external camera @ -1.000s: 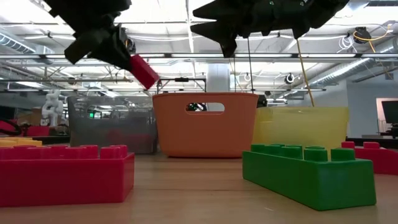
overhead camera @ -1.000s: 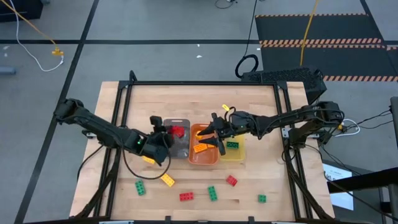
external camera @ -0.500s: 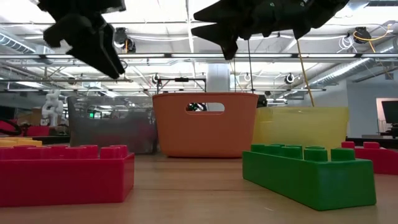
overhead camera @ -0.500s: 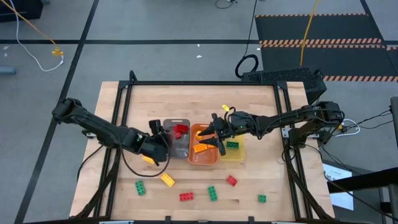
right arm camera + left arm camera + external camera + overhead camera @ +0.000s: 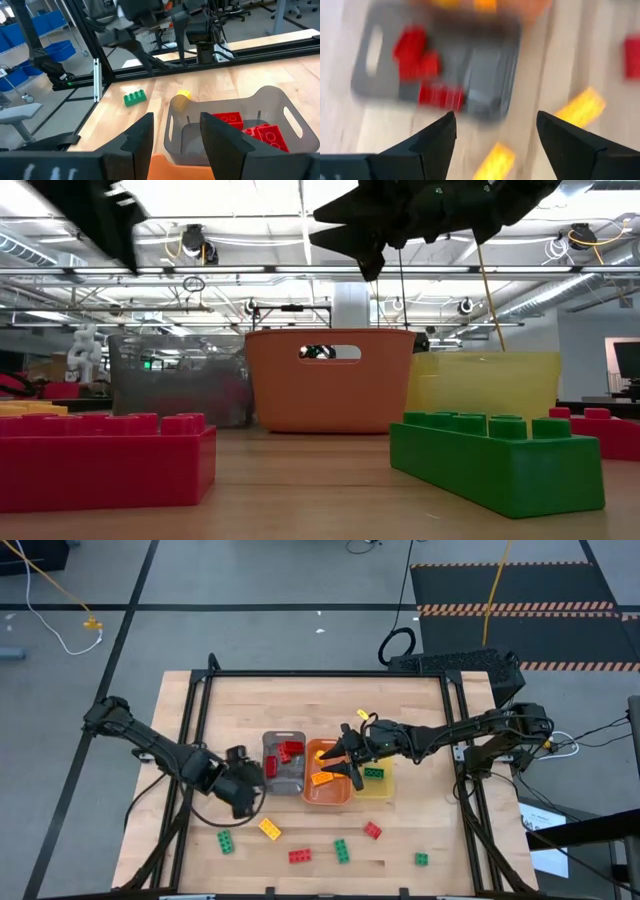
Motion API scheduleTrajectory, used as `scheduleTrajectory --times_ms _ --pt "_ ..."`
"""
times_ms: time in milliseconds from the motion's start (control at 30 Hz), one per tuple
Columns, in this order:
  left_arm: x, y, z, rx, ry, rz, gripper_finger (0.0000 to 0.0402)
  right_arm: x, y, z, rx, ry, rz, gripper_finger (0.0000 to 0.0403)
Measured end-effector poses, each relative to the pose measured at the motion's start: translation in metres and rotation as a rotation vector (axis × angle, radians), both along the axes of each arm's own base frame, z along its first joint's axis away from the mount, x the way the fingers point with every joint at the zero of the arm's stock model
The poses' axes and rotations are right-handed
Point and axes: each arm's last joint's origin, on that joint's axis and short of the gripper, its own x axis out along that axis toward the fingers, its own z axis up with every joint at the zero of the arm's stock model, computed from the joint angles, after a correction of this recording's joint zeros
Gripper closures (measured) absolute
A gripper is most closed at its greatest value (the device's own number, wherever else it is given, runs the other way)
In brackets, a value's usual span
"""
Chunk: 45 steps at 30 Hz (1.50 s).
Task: Sort & place blocks by color
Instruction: Put the yellow game piece into the orange bin
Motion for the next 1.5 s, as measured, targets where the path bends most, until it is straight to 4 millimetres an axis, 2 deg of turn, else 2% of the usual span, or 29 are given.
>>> scheduleTrajectory --times_ms 167,300,400,500,700,933,1233,1367,1500 --pt "-0.02 0.004 -0.018 -0.01 0.268 0.103 0.0126 0.0 0.0 0.002 0.002 -0.018 0.0 0.025" --pt "-0.027 0.002 -0.041 -0.086 0.342 0.088 0.0126 -0.002 0.0 0.007 0.011 -0.035 -0.002 0.025" --pt "-0.032 0.001 -0.058 -0.078 0.372 0.036 0.0126 -0.003 0.0 0.008 0.011 -0.037 -0.001 0.025" --pt "-0.035 0.002 -0.069 -0.053 0.372 -0.016 0.0126 -0.003 0.0 0.008 0.01 -0.035 0.0 0.025" --pt "-0.036 0.003 -0.078 -0.024 0.37 -0.071 0.0125 -0.003 0.0 0.006 0.008 -0.017 0.0 0.025" --pt "-0.034 0.002 -0.098 -0.058 0.285 -0.12 0.0121 -0.003 0.0 0.006 0.009 -0.013 0.002 0.025" --pt "-0.05 0.011 -0.125 -0.038 0.355 -0.123 0.0098 -0.003 0.0 0.006 0.008 -0.013 0.002 0.025" --pt "-0.049 0.01 -0.131 -0.075 0.309 -0.118 0.0105 -0.003 0.0 0.006 0.008 -0.013 0.002 0.025" --pt "-0.049 0.01 -0.132 -0.091 0.301 -0.103 0.0132 -0.003 0.0 0.006 0.009 -0.013 0.002 0.025"
